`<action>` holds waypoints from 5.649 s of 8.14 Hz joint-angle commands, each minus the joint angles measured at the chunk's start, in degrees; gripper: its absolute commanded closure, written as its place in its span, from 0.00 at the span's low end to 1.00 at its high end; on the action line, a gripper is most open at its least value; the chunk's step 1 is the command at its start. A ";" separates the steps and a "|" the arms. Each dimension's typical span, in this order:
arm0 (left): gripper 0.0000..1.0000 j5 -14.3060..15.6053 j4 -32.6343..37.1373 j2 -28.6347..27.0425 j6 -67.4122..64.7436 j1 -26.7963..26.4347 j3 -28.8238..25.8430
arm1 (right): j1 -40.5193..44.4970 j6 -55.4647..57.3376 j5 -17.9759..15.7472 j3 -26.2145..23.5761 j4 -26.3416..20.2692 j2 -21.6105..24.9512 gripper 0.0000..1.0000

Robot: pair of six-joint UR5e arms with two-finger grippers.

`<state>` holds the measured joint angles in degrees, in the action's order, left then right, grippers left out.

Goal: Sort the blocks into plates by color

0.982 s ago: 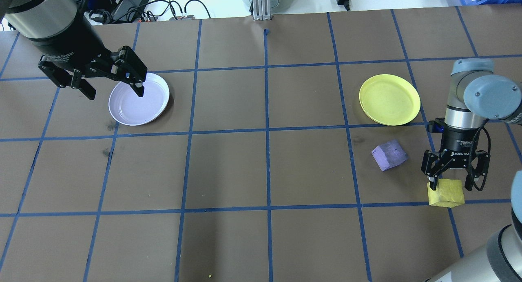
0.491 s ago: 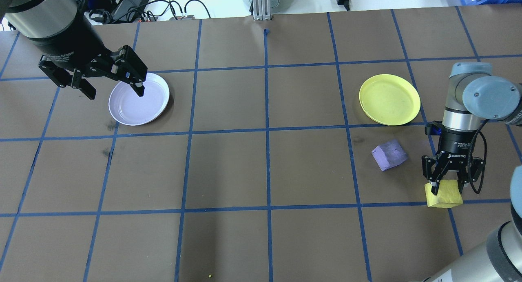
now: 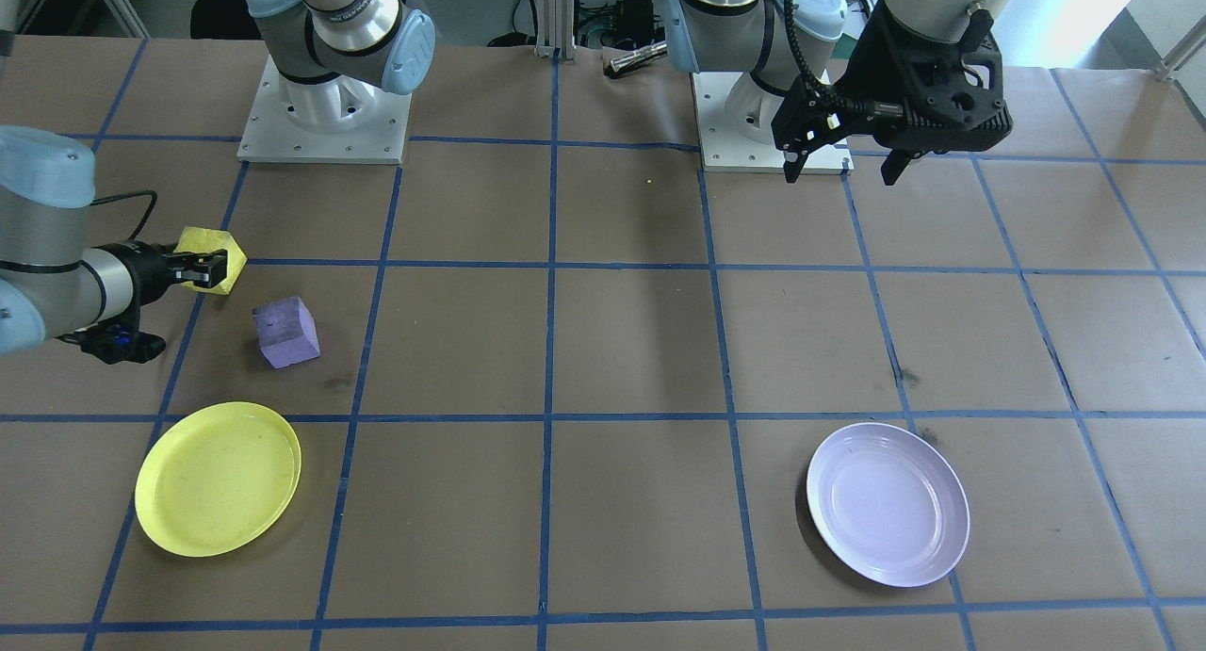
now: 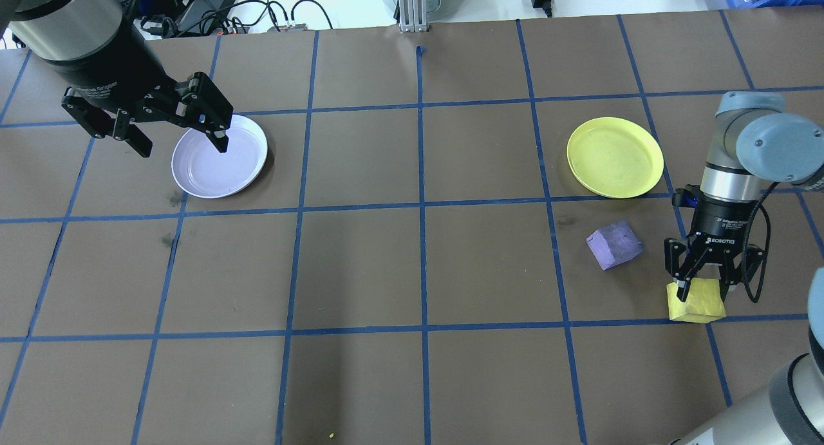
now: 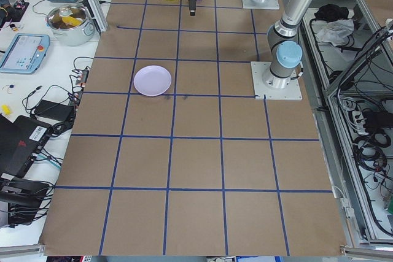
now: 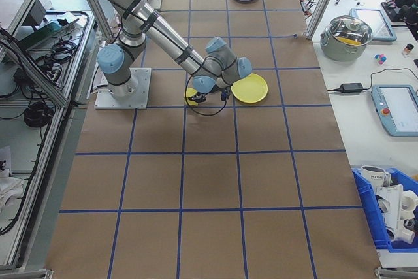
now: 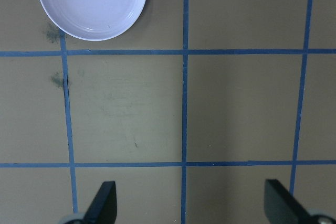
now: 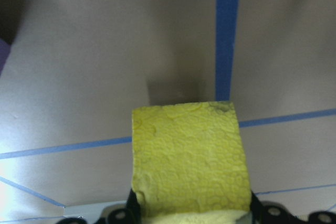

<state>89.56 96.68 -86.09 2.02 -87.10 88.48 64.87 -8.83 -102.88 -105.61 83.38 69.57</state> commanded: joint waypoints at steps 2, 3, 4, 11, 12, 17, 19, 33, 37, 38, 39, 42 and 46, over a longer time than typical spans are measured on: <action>0.00 -0.08 0.00 -0.04 0.00 0.00 0.03 | 0.78 0.83 1.10 16.62 -11.39 1.37 1.00; 0.00 0.00 0.00 -0.04 0.00 0.00 -0.06 | 1.65 1.27 4.15 19.36 -11.05 1.19 1.00; 0.00 -0.08 0.00 0.05 0.00 0.00 -0.06 | 3.57 1.45 4.87 20.17 -7.30 0.75 1.00; 0.00 -0.08 0.00 -0.04 0.00 0.00 -0.06 | 11.41 2.76 10.58 29.05 12.21 -12.86 1.00; 0.00 -0.08 0.00 -0.04 -0.09 0.00 0.02 | 11.59 2.85 10.68 29.05 12.51 -14.27 1.00; 0.00 -0.08 0.00 -0.13 0.00 0.00 -0.06 | 11.59 3.47 10.86 28.53 7.00 -13.76 0.00; 0.00 -0.08 0.00 -0.13 -0.09 0.00 0.02 | 11.59 3.47 10.77 28.53 4.78 -11.22 0.00; 0.00 -0.17 -1.05 -0.39 0.00 0.00 0.03 | 13.70 -18.50 11.57 -3.63 30.70 3.56 0.00; 0.00 -0.17 -1.14 -0.48 -0.09 0.00 0.03 | 13.70 -20.08 11.39 -4.95 29.83 3.21 0.00; 0.00 -0.17 -1.23 -0.48 0.00 0.00 0.03 | 13.70 -20.00 11.47 -6.35 29.83 3.12 0.00; 0.00 -0.17 -1.23 -0.39 0.00 0.00 0.03 | 13.70 -20.09 11.39 -7.06 29.83 3.12 0.00; 0.00 -0.17 -1.14 -0.48 0.00 0.00 0.03 | 13.61 -20.09 9.81 -7.68 29.91 2.33 0.40; 0.00 -0.08 -1.14 -0.48 0.00 0.00 0.03 | 13.44 -19.03 7.97 -4.71 29.56 3.55 1.00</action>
<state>89.45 95.53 -86.50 2.02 -87.10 88.51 78.41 -28.38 -93.39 -112.55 113.22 72.17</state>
